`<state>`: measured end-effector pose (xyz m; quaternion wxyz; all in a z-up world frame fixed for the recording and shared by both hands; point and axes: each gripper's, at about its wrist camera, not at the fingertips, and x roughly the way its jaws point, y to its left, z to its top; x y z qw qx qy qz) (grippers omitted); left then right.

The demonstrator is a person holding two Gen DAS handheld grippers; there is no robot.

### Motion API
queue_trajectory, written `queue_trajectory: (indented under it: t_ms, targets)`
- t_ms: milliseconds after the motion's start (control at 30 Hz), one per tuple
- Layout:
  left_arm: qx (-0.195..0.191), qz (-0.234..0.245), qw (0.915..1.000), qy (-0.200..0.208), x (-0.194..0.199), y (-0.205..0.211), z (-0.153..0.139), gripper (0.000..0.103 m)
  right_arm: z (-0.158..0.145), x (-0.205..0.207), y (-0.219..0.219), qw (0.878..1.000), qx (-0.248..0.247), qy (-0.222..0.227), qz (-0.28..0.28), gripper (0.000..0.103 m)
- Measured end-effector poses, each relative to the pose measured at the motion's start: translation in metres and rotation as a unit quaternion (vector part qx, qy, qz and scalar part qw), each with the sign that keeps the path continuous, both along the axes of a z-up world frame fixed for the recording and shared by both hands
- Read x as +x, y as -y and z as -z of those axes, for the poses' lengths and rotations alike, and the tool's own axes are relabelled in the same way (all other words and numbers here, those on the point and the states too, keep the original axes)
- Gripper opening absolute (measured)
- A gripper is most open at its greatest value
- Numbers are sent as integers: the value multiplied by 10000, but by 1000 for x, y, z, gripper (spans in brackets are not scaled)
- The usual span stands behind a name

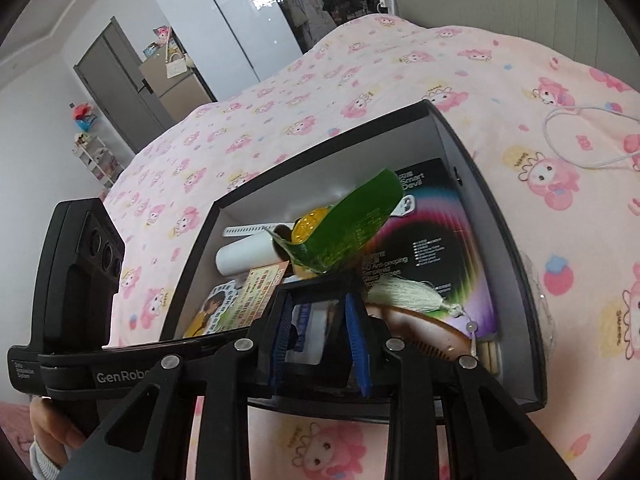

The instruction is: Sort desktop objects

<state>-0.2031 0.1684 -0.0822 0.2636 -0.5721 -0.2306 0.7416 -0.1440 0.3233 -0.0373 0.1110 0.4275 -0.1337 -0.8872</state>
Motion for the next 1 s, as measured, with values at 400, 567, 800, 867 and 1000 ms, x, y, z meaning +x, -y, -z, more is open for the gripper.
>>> queue_trajectory:
  t_ms: [400,567,800,867,1000]
  targets:
    - [-38,-15,10000,-7,-1,-13,7,25,-9,10,-5,9988,377,-181,244,24]
    - [268,57,9996,-21,-5,-18,9,26,-10,13,-7,9987,406,-156,265,24]
    - [-46,7,9989,-469,4,-15,-12,36,-14,18,-13,9976,512,-102,449,26]
    - [-416,-114,9957,-821,9,-6,-29,60,-18,19,-11,9970,602,-135,472,26]
    - [-1239,-649,9737,-1800,19,24,-75,83,-31,17,2,9971,600,-204,432,39]
